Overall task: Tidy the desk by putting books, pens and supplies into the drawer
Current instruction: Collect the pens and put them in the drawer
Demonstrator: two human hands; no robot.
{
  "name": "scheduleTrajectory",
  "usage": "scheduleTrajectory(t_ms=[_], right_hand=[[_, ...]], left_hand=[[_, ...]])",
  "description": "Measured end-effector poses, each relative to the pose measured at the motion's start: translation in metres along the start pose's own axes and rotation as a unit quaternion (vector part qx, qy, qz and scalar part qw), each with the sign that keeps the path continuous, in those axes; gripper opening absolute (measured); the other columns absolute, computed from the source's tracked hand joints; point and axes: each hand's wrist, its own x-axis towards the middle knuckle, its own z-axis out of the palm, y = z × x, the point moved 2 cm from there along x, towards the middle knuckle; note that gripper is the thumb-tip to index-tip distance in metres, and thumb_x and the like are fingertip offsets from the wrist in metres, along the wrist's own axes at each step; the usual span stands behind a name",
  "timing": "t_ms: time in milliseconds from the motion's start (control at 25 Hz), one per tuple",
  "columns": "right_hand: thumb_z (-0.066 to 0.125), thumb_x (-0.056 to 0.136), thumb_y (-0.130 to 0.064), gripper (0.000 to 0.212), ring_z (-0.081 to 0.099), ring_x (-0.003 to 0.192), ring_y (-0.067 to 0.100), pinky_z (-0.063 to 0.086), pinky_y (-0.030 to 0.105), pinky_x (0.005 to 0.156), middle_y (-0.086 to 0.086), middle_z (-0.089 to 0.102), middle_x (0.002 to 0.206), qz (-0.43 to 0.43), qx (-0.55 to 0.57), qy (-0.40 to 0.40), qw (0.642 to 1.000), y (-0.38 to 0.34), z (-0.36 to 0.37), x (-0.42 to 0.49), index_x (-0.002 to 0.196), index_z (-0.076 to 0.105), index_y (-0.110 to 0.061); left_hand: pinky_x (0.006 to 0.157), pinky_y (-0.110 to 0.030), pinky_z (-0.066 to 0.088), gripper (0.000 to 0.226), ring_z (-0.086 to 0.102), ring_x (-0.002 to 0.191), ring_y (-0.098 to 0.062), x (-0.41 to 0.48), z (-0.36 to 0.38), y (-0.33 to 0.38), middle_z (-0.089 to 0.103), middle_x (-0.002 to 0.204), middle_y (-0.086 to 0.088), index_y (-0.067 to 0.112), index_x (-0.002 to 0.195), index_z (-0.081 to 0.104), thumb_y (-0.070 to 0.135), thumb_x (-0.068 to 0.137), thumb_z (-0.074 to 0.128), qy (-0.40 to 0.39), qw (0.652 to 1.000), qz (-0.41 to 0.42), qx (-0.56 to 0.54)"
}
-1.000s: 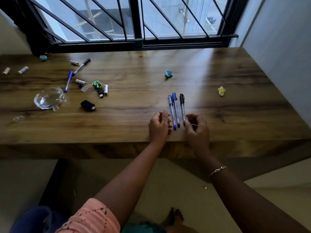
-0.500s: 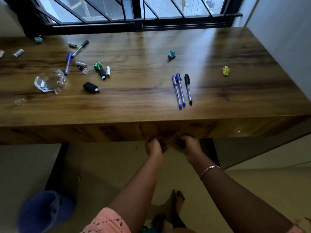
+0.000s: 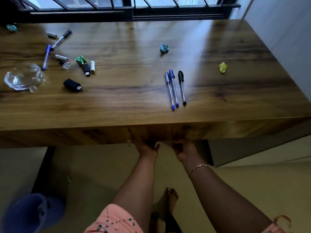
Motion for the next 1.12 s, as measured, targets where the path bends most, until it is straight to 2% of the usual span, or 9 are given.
scheduleTrajectory(t_ms=[80, 200, 240, 400, 520, 680, 880, 1000, 1120], right_hand=[[0.034, 0.081, 0.017, 0.035, 0.049, 0.065, 0.018, 0.045, 0.021, 0.049, 0.006, 0.057, 0.071, -0.001, 0.009, 0.005, 1.000, -0.001, 0.000, 0.003, 0.074, 0.053, -0.012], [0.031, 0.079, 0.020, 0.038, 0.048, 0.063, 0.017, 0.039, 0.022, 0.056, -0.001, 0.060, 0.044, -0.013, 0.033, 0.009, 0.999, -0.008, -0.002, 0.003, 0.068, 0.050, -0.011], [0.030, 0.078, 0.021, 0.039, 0.049, 0.063, 0.017, 0.041, 0.022, 0.055, -0.003, 0.059, 0.042, -0.015, 0.045, 0.007, 0.999, -0.010, -0.003, 0.002, 0.068, 0.050, -0.011], [0.028, 0.077, 0.024, 0.041, 0.052, 0.065, 0.020, 0.045, 0.014, 0.038, 0.005, 0.060, 0.058, -0.015, 0.070, -0.004, 0.997, -0.009, -0.010, -0.001, 0.071, 0.053, -0.008], [0.026, 0.079, 0.021, 0.037, 0.047, 0.062, 0.019, 0.043, 0.013, 0.037, 0.009, 0.051, 0.068, -0.005, 0.073, -0.002, 0.997, -0.003, -0.018, 0.000, 0.070, 0.048, -0.007], [0.029, 0.080, 0.017, 0.032, 0.049, 0.063, 0.019, 0.045, 0.020, 0.050, 0.010, 0.050, 0.072, 0.011, 0.033, 0.036, 0.999, 0.015, -0.043, -0.006, 0.073, 0.049, -0.007], [0.034, 0.082, 0.013, 0.033, 0.052, 0.073, 0.022, 0.045, 0.024, 0.064, 0.014, 0.054, 0.088, 0.001, 0.009, 0.038, 0.999, 0.033, -0.073, -0.033, 0.102, 0.052, -0.006], [0.034, 0.082, 0.014, 0.026, 0.052, 0.074, 0.023, 0.046, 0.026, 0.064, 0.013, 0.055, 0.086, 0.003, -0.005, 0.033, 0.999, 0.041, -0.092, -0.052, 0.089, 0.053, -0.003], [0.034, 0.081, 0.016, 0.029, 0.052, 0.073, 0.024, 0.047, 0.030, 0.069, 0.011, 0.055, 0.080, 0.000, -0.016, 0.026, 1.000, 0.047, -0.109, -0.068, 0.077, 0.054, -0.006]], left_hand=[[0.110, -0.050, 0.022, 0.081, 0.037, 0.134, -0.032, 0.000, 0.002, -0.001, 0.036, 0.149, -0.009, 0.027, 0.146, 0.028, 0.074, 0.084, 0.006, 0.008, 1.000, 0.010, -0.017], [0.110, -0.049, 0.023, 0.085, 0.034, 0.135, -0.033, 0.001, 0.004, -0.001, 0.033, 0.150, -0.010, 0.028, 0.146, 0.026, 0.078, 0.081, 0.003, 0.022, 1.000, 0.008, -0.021], [0.110, -0.048, 0.023, 0.085, 0.034, 0.136, -0.033, 0.000, 0.004, -0.001, 0.032, 0.151, -0.010, 0.029, 0.146, 0.026, 0.078, 0.081, 0.002, 0.026, 0.999, 0.011, -0.023], [0.110, -0.047, 0.023, 0.085, 0.032, 0.137, -0.032, -0.001, 0.004, -0.003, 0.030, 0.152, -0.007, 0.030, 0.147, 0.026, 0.077, 0.081, 0.000, 0.033, 0.999, 0.021, -0.022], [0.110, -0.046, 0.023, 0.087, 0.030, 0.138, -0.031, -0.005, -0.004, -0.007, 0.029, 0.153, -0.006, 0.032, 0.147, 0.025, 0.079, 0.079, -0.003, 0.042, 0.999, 0.025, -0.020], [0.111, -0.047, 0.025, 0.087, 0.031, 0.137, -0.033, -0.030, -0.027, -0.019, 0.029, 0.152, -0.010, 0.028, 0.147, 0.024, 0.078, 0.080, 0.001, 0.061, 0.997, 0.028, -0.026], [0.110, -0.047, 0.027, 0.086, 0.035, 0.135, -0.033, -0.057, -0.059, -0.041, 0.035, 0.149, -0.013, 0.025, 0.146, 0.027, 0.075, 0.082, -0.002, 0.062, 0.997, 0.049, -0.026], [0.107, -0.048, 0.033, 0.085, 0.041, 0.131, -0.034, -0.071, -0.076, -0.053, 0.040, 0.146, -0.014, 0.025, 0.146, 0.029, 0.074, 0.083, -0.001, 0.071, 0.995, 0.060, -0.034], [0.100, -0.048, 0.040, 0.089, 0.047, 0.126, -0.035, -0.079, -0.095, -0.062, 0.046, 0.141, -0.015, 0.023, 0.143, 0.034, 0.076, 0.081, -0.001, 0.066, 0.996, 0.046, -0.037]])
